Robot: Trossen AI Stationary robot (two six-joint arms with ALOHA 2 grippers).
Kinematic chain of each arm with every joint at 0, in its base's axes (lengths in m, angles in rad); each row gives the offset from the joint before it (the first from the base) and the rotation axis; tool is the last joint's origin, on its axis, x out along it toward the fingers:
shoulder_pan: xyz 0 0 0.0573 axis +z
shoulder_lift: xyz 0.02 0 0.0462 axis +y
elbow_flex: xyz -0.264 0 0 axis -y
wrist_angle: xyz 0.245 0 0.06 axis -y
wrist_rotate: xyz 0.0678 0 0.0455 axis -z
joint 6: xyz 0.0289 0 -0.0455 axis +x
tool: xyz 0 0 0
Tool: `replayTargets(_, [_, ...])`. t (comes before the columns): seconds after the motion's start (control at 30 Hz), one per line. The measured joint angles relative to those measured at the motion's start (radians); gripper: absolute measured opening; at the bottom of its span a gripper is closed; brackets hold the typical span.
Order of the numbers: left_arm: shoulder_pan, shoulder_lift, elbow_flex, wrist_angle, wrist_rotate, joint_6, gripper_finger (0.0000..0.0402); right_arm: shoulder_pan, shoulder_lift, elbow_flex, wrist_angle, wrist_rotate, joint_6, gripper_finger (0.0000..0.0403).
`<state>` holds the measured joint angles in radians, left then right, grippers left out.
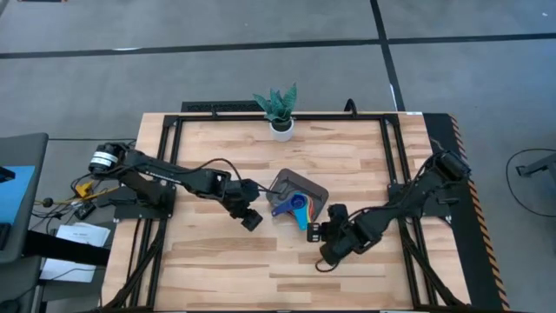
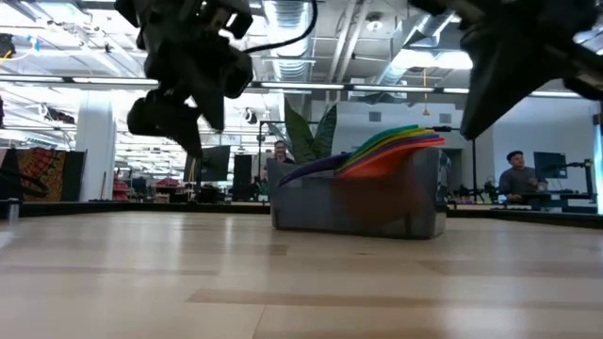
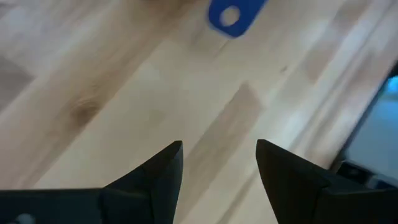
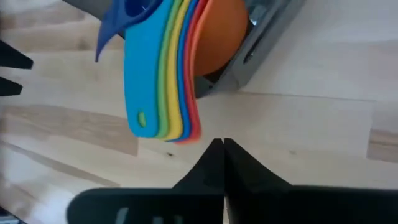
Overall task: Nest measuring cups in basket
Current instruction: Put the stacked measuring cups into the black bin
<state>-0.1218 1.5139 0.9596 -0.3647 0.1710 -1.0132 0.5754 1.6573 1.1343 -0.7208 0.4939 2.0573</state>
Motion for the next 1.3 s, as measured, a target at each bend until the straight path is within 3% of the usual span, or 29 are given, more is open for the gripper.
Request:
replayTargets(0.2, [0.021,0.044,0.0,0.016,0.003,0.063,0.0193,-0.072,0.023,0.001,0.049,-0.074,-0.066,0.0043])
replayTargets(0.53, [0.076,0.045,0.0,0.042,0.001,0.14,0.0193,-0.123,0.018,0.002,0.166,-0.08,-0.182,0.0012])
replayTargets(0.83, [0.094,0.045,0.0,0.045,0.023,0.168,0.0193,-0.156,0.006,0.001,0.193,-0.077,-0.229,0.003])
replayTargets(1.07, [0.093,0.045,0.0,0.043,-0.046,0.18,0.0193,-0.112,0.004,0.002,0.177,-0.079,-0.182,0.0012])
replayTargets(1.3, [0.092,0.036,0.0,0.069,-0.131,0.09,0.0192,-0.094,0.004,0.002,0.174,-0.084,-0.173,0.0026])
